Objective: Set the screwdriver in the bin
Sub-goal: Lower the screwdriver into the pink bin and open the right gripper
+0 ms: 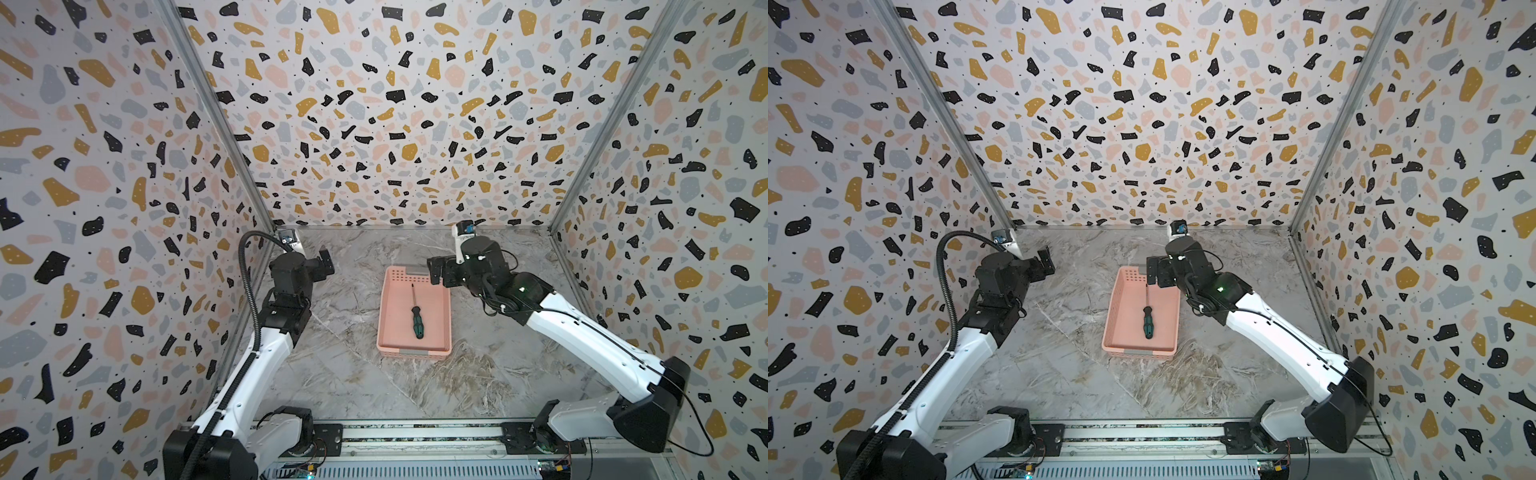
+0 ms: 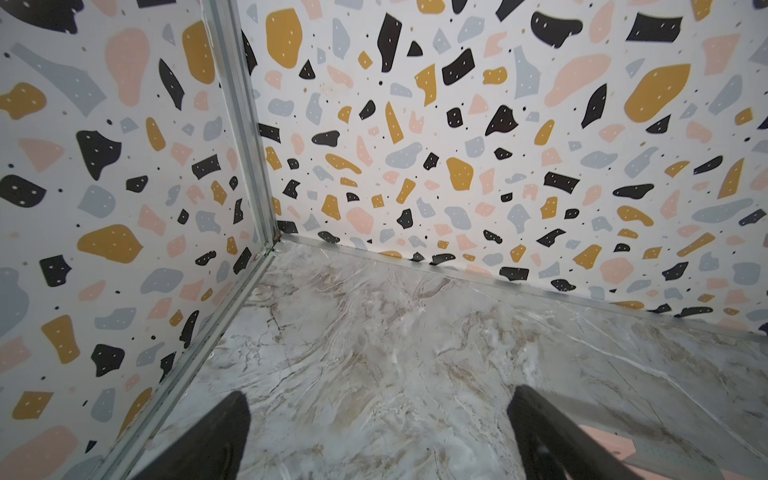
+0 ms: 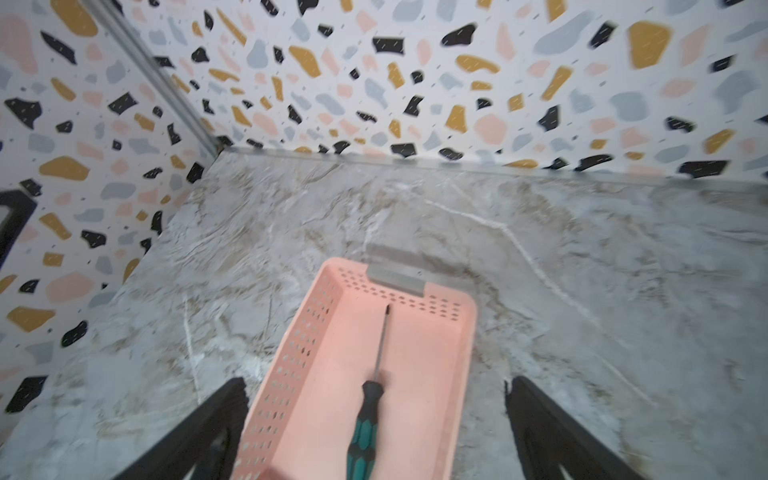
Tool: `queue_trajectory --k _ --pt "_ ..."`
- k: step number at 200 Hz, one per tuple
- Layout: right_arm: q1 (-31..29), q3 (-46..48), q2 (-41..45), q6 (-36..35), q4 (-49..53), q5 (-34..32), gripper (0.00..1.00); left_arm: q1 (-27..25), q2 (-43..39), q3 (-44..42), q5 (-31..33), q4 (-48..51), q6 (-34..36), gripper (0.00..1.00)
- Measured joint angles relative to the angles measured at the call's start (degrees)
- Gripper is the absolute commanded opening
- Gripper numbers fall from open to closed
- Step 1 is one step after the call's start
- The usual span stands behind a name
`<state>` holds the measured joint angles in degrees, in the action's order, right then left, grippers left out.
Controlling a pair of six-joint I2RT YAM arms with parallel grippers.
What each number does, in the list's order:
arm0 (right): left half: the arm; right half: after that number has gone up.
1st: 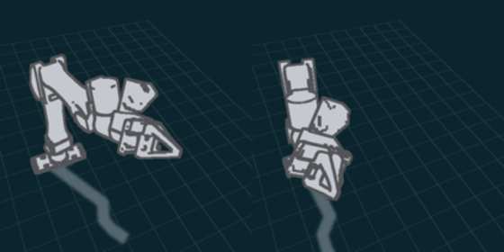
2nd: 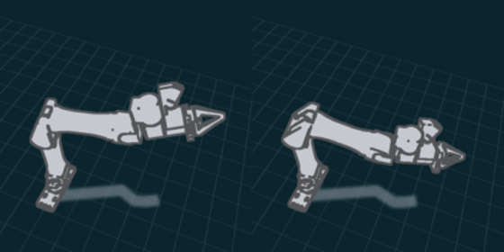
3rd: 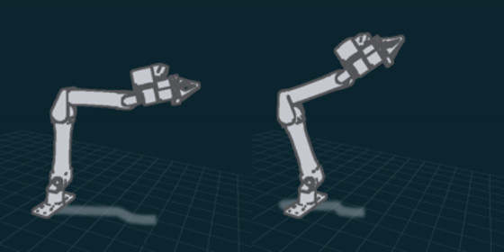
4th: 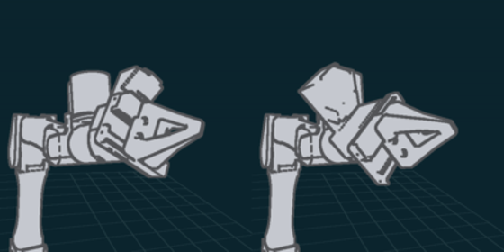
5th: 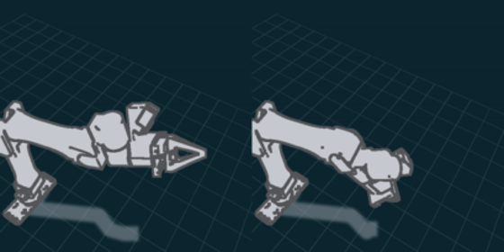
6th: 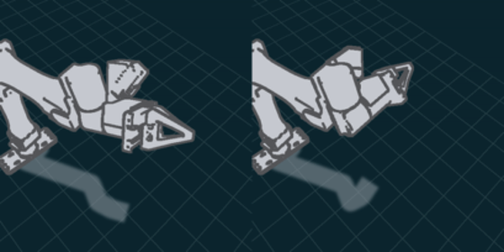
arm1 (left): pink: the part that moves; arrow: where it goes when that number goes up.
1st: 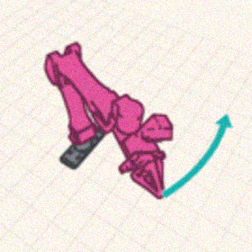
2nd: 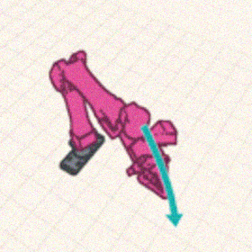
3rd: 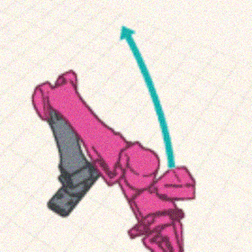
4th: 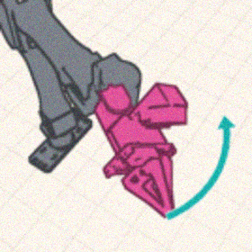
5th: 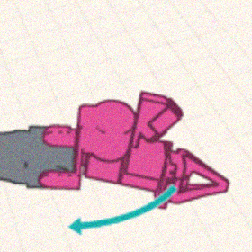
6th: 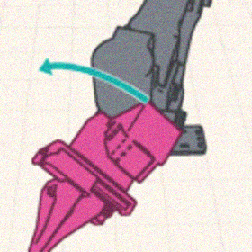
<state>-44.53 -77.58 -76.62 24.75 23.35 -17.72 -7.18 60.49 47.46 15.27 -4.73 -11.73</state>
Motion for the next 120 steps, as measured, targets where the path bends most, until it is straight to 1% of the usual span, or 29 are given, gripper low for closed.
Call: queue_trajectory --k 15,43,77,100,120 --pt "0.31 1.11 2.43 -1.31 0.44 -2.62 0.99 0.00 -1.09 -2.19 0.02 -1.05 -0.11 1.00" --pt "0.33 3.80 5.57 -2.84 1.55 -7.67 0.99 0.00 -0.94 -2.54 0.02 -2.14 -0.04 0.99" --pt "1.44 8.94 10.43 -5.01 0.87 -10.73 0.99 -0.02 -1.25 -4.15 -1.16 -6.38 0.68 1.00" --pt "2.71 12.00 13.00 -7.10 -1.86 -12.09 0.99 -0.02 -1.79 -5.46 -1.27 -8.07 1.03 1.00" --pt "3.26 17.14 15.65 -9.84 -7.08 -13.97 0.99 -0.02 -1.97 -6.01 -1.05 -9.35 1.60 1.00"
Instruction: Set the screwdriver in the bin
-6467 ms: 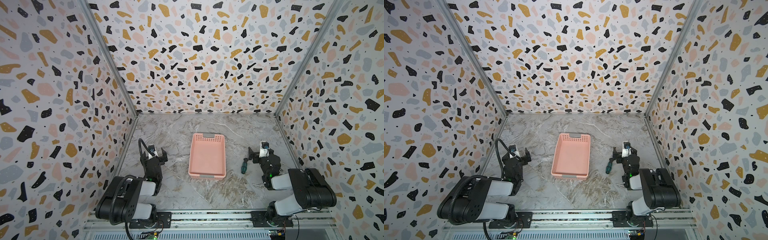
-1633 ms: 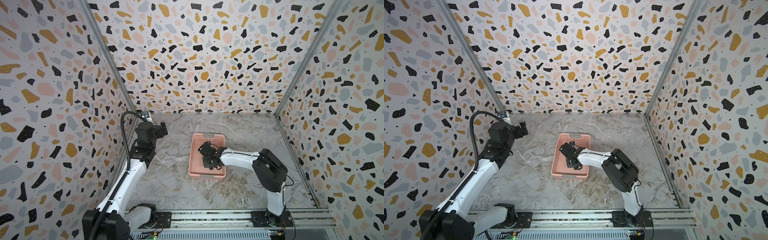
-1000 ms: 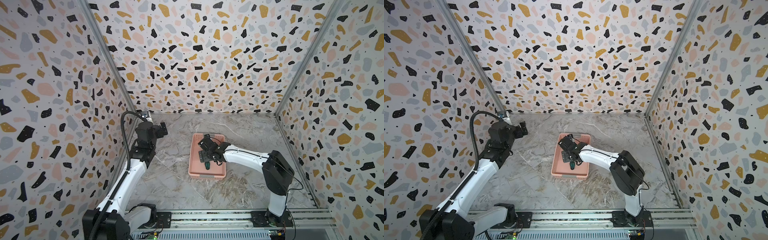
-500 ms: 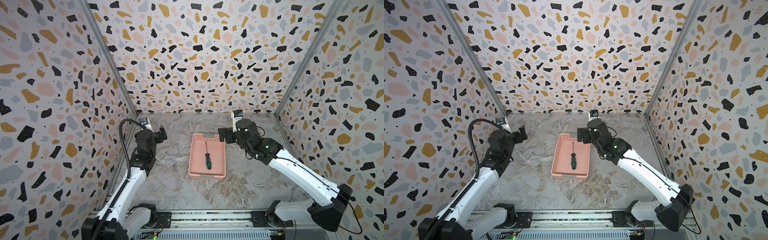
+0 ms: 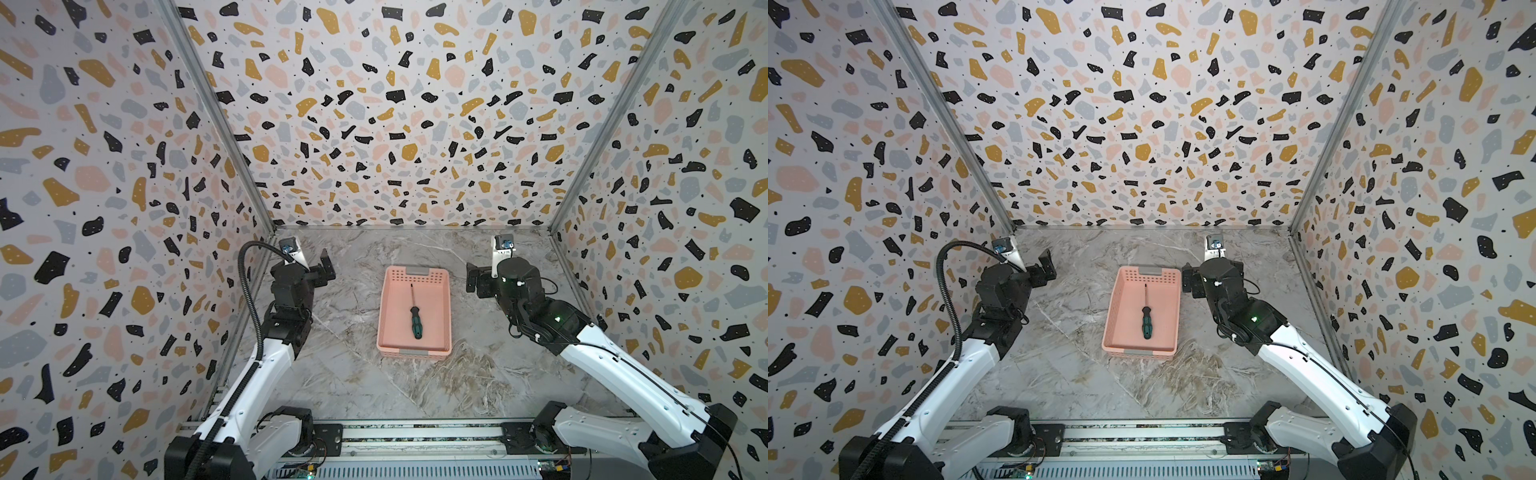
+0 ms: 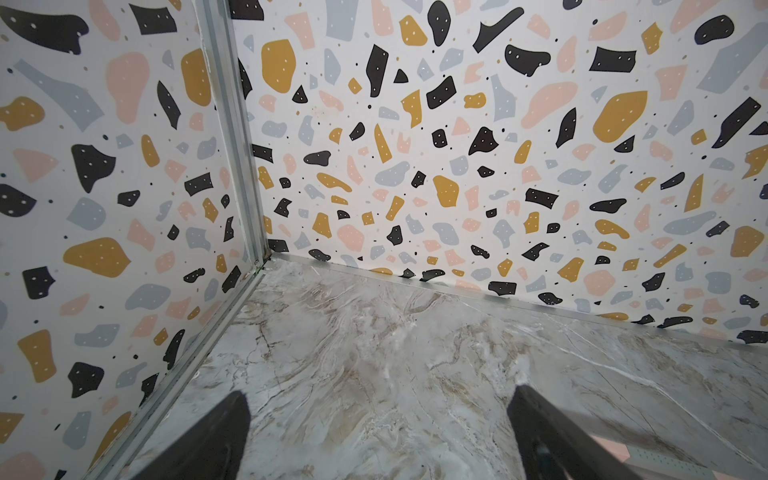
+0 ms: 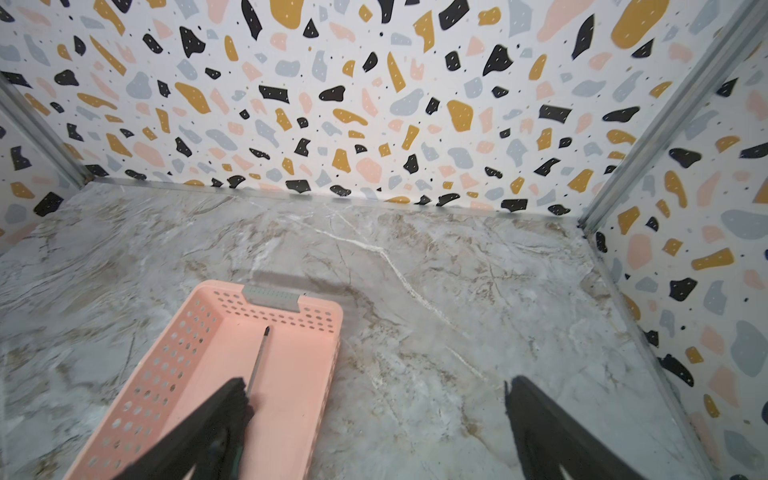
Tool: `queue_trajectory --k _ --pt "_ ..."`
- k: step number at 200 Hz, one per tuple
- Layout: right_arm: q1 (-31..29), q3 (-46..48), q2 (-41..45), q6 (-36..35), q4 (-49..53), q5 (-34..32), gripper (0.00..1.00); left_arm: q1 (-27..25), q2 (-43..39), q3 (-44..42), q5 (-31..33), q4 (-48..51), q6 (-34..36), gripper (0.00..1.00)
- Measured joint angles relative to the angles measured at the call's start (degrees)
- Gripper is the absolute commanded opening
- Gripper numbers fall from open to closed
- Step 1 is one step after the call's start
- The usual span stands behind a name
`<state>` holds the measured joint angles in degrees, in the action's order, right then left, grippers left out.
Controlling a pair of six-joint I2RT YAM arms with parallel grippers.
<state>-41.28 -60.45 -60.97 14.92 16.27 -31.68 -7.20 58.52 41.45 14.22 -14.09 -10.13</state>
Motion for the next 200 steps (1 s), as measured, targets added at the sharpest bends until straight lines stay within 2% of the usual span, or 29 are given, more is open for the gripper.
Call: queue_trajectory --k 44,70,120,177,200 --pt "0.46 21.00 8.07 -10.91 -21.70 -4.98 0.99 -0.02 -0.04 -7.19 5.42 -8.79 1.42 1.00" --pt "1.88 30.80 9.42 -15.45 -32.70 -7.28 0.99 0.00 -1.20 -12.31 5.75 -11.69 4.94 1.00" --pt "7.26 36.13 9.57 -18.03 -42.03 -7.26 0.99 -0.04 -1.33 -16.81 5.20 -18.62 10.58 0.99" --pt "10.01 43.25 10.75 -21.14 -49.13 -2.97 0.99 -0.92 -1.09 -19.34 3.17 -23.02 14.93 1.00" --pt "13.90 45.07 10.60 -21.84 -52.30 -0.28 0.99 -0.92 -0.52 -20.61 2.38 -25.62 15.10 1.00"
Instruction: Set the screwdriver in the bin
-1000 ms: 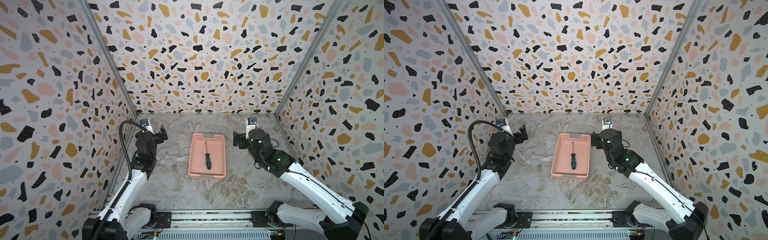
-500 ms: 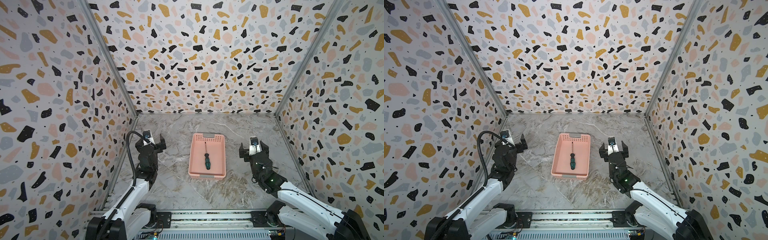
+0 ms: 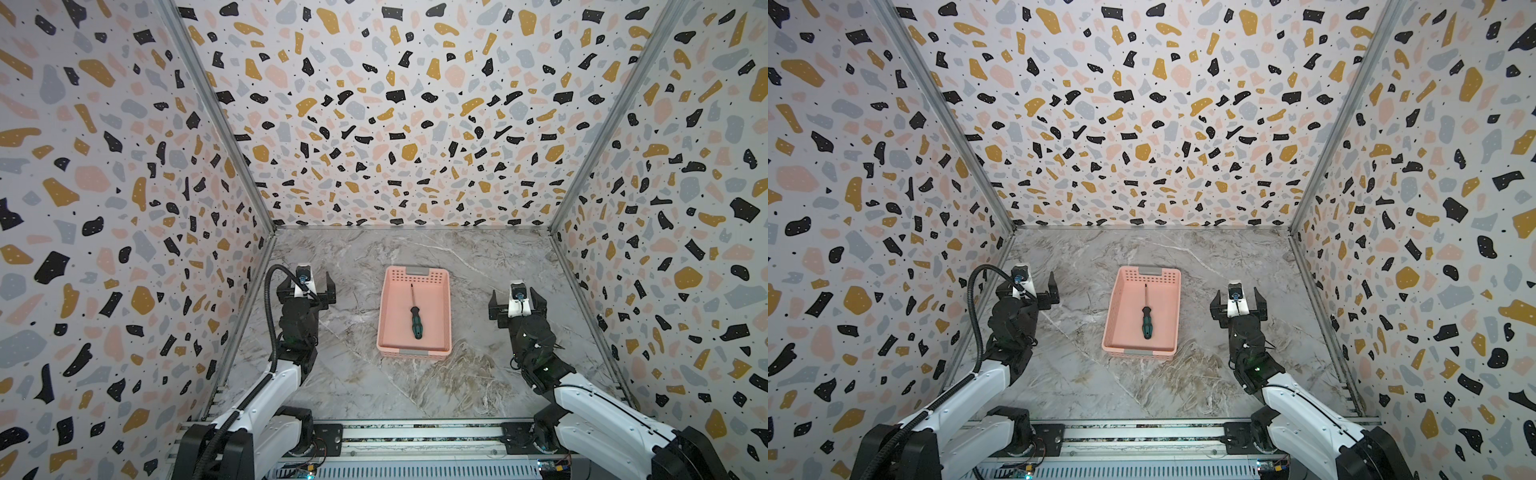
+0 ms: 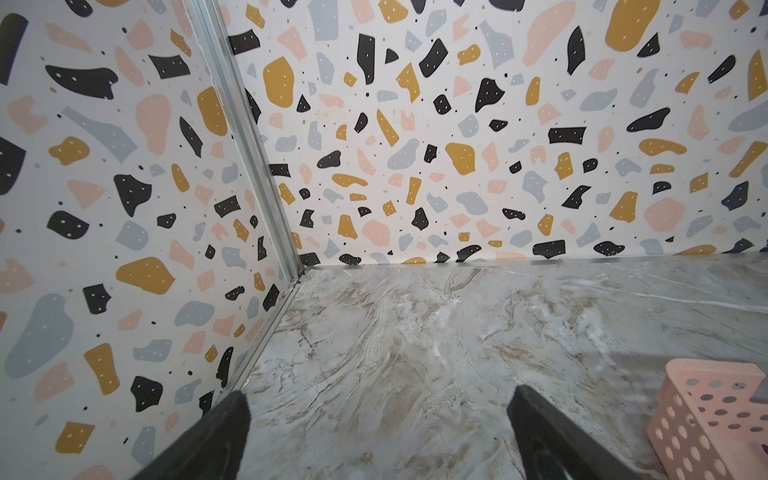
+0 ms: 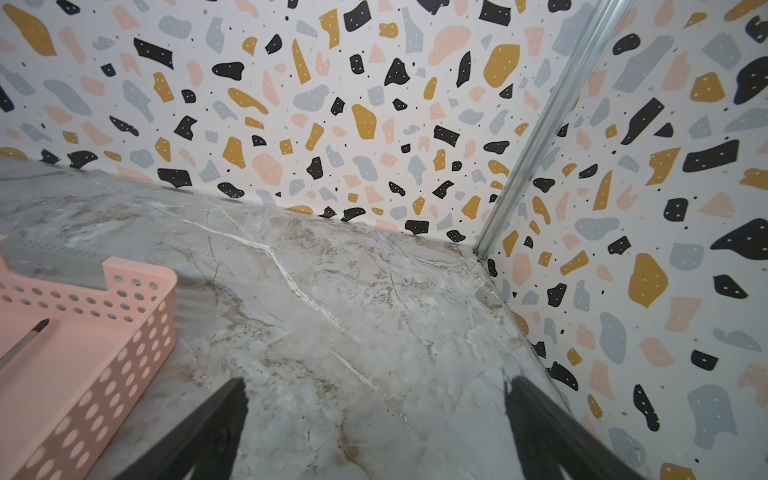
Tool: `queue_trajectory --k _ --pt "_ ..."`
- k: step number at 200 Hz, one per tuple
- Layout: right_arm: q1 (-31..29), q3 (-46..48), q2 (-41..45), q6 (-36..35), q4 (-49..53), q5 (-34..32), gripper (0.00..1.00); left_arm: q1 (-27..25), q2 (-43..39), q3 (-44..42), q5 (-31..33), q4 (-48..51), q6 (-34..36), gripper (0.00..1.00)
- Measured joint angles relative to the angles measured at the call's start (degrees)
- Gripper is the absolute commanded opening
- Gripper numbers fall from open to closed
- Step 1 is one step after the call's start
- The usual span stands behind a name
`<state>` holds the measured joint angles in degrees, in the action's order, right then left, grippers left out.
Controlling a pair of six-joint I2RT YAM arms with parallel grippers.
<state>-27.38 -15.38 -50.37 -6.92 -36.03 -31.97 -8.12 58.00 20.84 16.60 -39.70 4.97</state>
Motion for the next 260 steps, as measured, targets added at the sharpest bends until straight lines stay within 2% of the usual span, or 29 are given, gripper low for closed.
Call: queue_trajectory --k 34,65,137,172,220,260 --pt "4.39 6.84 -2.58 0.13 -11.15 5.27 0.99 -0.37 4.13 -0.76 0.07 -3.13 -0.02 1.00" --pt "7.15 12.48 -9.29 0.24 -20.81 9.20 0.99 -1.38 7.04 -1.99 0.46 -5.73 1.38 1.00" --pt "14.75 13.79 -22.49 1.03 -38.34 16.48 0.99 -2.03 11.26 -2.71 0.46 -8.20 1.97 1.00" --pt "17.14 13.11 -34.38 1.60 -47.28 19.41 0.99 -2.14 11.26 -2.71 0.37 -7.74 2.64 1.00" --pt "22.62 4.37 -36.02 4.68 -39.52 25.49 0.99 -2.19 11.32 -3.28 0.79 -8.57 1.53 1.00" --pt "23.85 3.89 -35.93 6.23 -37.16 27.93 0.99 -2.27 15.72 -12.72 3.93 -18.29 -0.31 1.00"
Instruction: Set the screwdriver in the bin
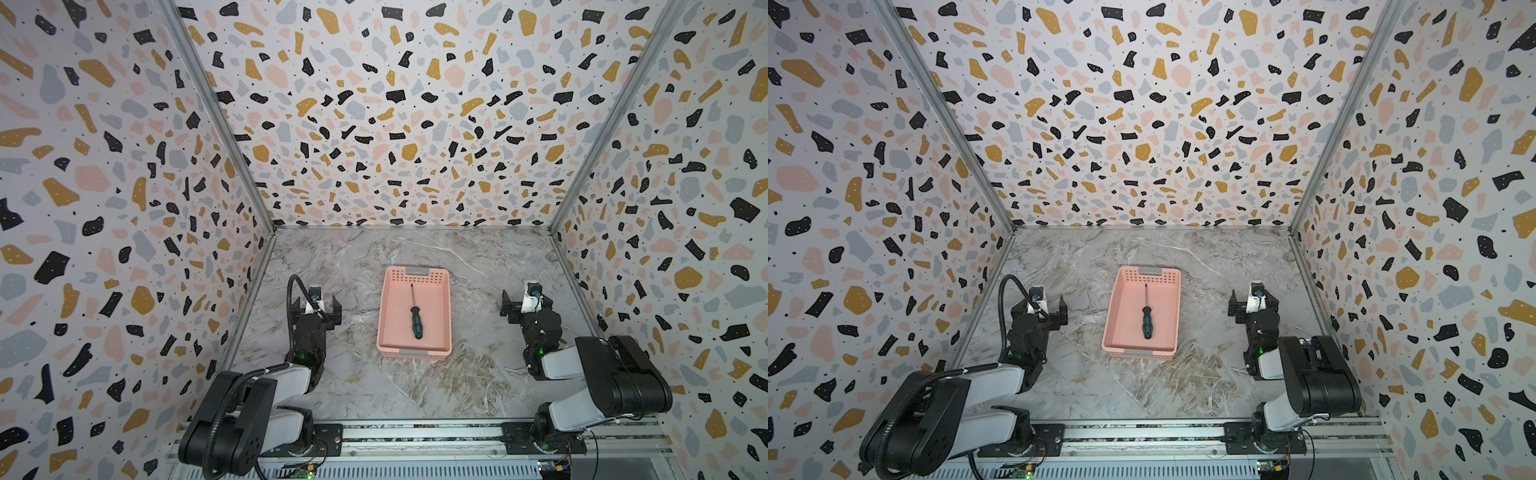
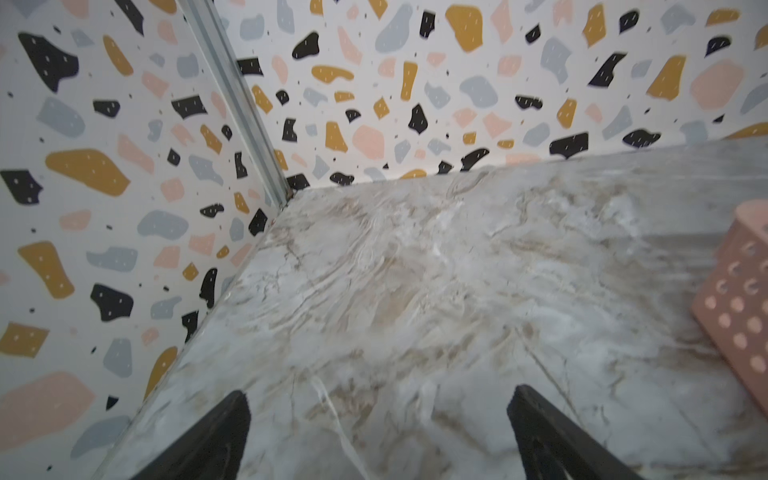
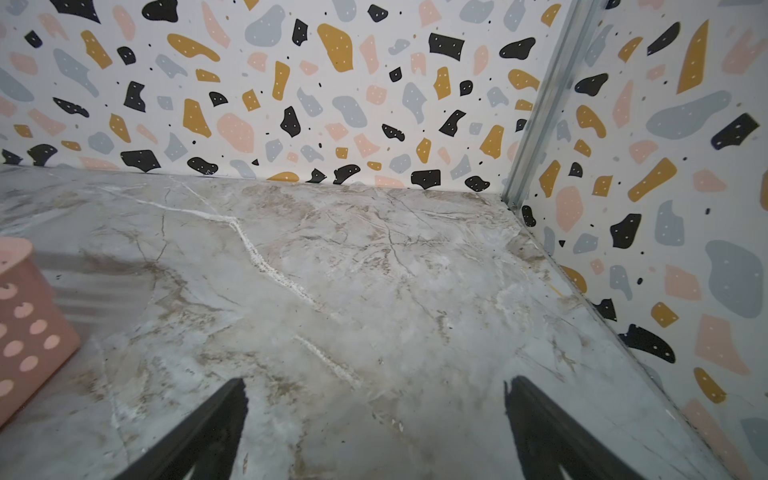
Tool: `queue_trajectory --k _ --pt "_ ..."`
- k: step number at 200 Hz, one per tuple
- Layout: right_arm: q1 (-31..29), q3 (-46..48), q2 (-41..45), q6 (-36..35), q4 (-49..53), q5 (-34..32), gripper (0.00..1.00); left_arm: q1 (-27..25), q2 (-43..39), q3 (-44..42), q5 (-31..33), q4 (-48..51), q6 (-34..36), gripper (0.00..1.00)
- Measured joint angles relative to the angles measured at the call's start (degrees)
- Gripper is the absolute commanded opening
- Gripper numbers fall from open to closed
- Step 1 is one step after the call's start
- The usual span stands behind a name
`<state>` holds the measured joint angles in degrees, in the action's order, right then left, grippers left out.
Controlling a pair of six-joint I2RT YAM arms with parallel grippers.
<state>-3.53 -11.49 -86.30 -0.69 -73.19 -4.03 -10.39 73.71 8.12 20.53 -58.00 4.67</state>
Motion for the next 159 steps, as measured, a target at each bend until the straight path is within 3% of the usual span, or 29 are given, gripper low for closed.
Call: queue_trajectory --k 59,85,159 --pt "-0.59 0.11 0.00 -0.02 0.48 1.40 0.99 0.02 2.23 -0.31 2.05 -4.50 -1.33 0.99" --pt "-1.25 0.13 0.00 -0.48 0.48 1.49 0.99 0.28 6.67 -0.61 3.67 -10.86 -2.54 1.00" --pt "-2.19 0.13 0.00 -0.90 0.46 0.37 0.99 2.64 6.82 0.09 3.34 -9.31 -4.52 1.00"
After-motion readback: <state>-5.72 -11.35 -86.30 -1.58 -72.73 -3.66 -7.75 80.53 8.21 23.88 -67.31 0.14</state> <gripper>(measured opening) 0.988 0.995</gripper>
